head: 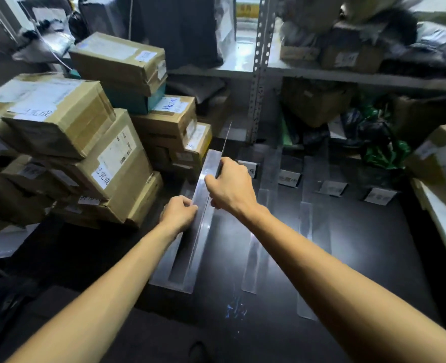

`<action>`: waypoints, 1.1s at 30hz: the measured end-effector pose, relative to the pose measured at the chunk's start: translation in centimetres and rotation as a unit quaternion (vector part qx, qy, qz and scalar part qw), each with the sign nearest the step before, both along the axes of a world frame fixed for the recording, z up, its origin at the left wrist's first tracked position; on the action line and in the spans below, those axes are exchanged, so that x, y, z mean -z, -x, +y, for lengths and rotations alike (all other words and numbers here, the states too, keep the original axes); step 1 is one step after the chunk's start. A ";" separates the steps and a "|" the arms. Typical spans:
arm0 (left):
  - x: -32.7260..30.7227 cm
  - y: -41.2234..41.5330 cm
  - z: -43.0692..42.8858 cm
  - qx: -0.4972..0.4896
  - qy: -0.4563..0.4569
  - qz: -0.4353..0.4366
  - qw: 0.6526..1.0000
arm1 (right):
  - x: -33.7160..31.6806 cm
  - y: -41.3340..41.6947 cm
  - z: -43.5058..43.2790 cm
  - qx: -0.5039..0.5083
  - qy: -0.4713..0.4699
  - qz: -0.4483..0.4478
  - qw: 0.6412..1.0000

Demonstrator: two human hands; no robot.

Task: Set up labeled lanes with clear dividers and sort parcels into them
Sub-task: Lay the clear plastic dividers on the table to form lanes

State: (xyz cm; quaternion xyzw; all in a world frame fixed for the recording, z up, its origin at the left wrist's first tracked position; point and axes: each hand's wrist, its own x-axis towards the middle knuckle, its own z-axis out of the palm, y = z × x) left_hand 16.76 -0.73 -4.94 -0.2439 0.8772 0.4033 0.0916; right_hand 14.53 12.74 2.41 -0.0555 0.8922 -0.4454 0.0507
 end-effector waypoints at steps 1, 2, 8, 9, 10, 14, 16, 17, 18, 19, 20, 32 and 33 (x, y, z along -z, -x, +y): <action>-0.3 -0.1 1.5 0.014 -0.008 0.001 1.000 | -0.3 -0.1 1.5 0.010 -0.010 0.011 1.000; -0.6 -0.2 3.4 0.032 -0.014 0.001 0.999 | -0.6 -0.3 3.5 0.021 -0.020 0.021 0.999; -1.8 0.4 14.2 0.091 -0.028 0.007 0.995 | -1.7 -0.6 13.5 0.082 -0.025 0.026 0.996; -1.9 0.7 16.1 0.108 -0.026 0.004 0.994 | -1.9 -0.5 15.1 0.092 -0.025 0.027 0.995; -2.0 1.0 17.8 0.123 -0.024 0.002 0.992 | -2.1 -0.4 16.6 0.102 -0.025 0.027 0.994; -2.6 2.4 23.9 0.164 -0.032 0.003 0.986 | -2.3 0.3 22.1 0.139 -0.039 0.041 0.989; -2.9 3.5 26.2 0.184 -0.043 0.005 0.982 | -2.2 1.0 24.5 0.153 -0.056 0.046 0.985; -2.9 4.3 27.3 0.195 -0.047 0.005 0.980 | -2.0 1.5 25.8 0.161 -0.062 0.046 0.984; -2.8 5.1 28.4 0.204 -0.050 0.007 0.978 | -1.9 2.0 27.1 0.168 -0.065 0.045 0.983; -2.8 6.0 29.4 0.214 -0.053 0.013 0.975 | -1.7 2.6 28.3 0.176 -0.065 0.044 0.981; -2.7 6.9 30.5 0.222 -0.056 0.021 0.973 | -1.5 3.2 29.5 0.184 -0.067 0.043 0.980; 2.7 13.2 42.7 0.343 -0.091 -0.003 0.935 | 3.9 10.1 40.2 0.230 -0.117 0.000 0.966; 3.7 13.5 43.5 0.348 -0.097 -0.019 0.932 | 4.7 10.7 40.8 0.227 -0.117 -0.015 0.967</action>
